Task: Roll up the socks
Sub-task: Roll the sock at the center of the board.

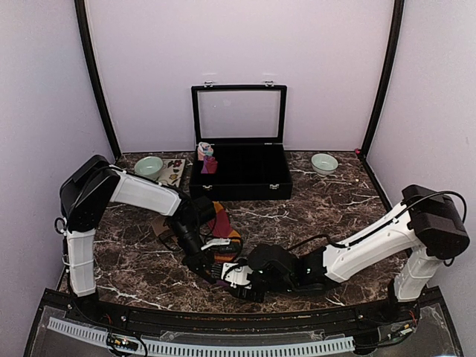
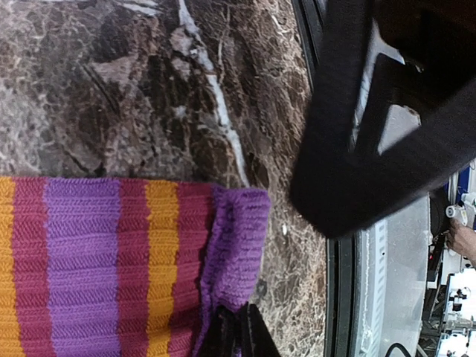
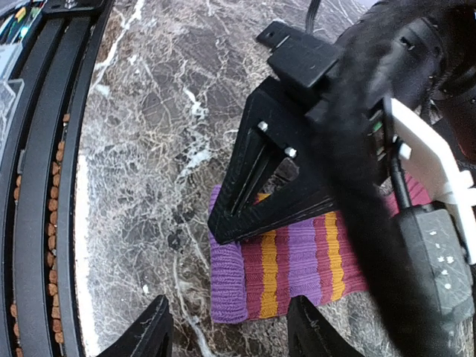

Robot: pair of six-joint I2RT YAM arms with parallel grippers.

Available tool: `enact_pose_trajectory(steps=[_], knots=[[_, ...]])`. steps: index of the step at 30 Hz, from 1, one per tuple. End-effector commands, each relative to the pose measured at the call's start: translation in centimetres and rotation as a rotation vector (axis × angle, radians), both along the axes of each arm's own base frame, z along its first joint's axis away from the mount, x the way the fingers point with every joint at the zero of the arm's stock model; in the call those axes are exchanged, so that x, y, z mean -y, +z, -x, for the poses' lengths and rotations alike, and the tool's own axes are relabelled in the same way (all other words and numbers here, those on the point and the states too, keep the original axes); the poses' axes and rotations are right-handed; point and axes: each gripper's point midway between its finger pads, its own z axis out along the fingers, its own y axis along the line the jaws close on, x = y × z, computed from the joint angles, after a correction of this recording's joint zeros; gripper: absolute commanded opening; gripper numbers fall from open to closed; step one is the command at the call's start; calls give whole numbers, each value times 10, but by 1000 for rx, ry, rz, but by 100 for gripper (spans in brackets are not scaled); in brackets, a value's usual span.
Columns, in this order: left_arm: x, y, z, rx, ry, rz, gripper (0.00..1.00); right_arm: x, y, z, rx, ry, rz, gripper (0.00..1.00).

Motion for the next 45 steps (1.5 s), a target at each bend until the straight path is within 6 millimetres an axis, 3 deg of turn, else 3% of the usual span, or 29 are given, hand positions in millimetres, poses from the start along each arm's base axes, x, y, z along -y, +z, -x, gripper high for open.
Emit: enact_pose_trajectory(steps=[1,6,14,25,30,36,41,45], knots=[[-10,-5,8,-49,-19,-40,6,-17,1,8,12,64,-24,52],[-9,-8,3,-47,-15,-48,6,-22,-15,11,5,91,6,51],[-11,-9,1,-53,-5,-56,6,-24,-25,0,9,50,9,44],[-13,-12,-4,-24,-5,-73,7,-26,-46,1,-57,37,48,9],[-14,-9,-11,52,5,-75,20,-8,-56,-1,-146,-11,54,3],[-28,-1,-22,222,29,-78,60,12,-70,3,-310,-48,43,1],[-42,8,-33,399,69,-46,63,16,-71,10,-442,-51,3,0],[-50,12,-33,487,70,-15,64,17,-84,7,-533,-97,46,0]])
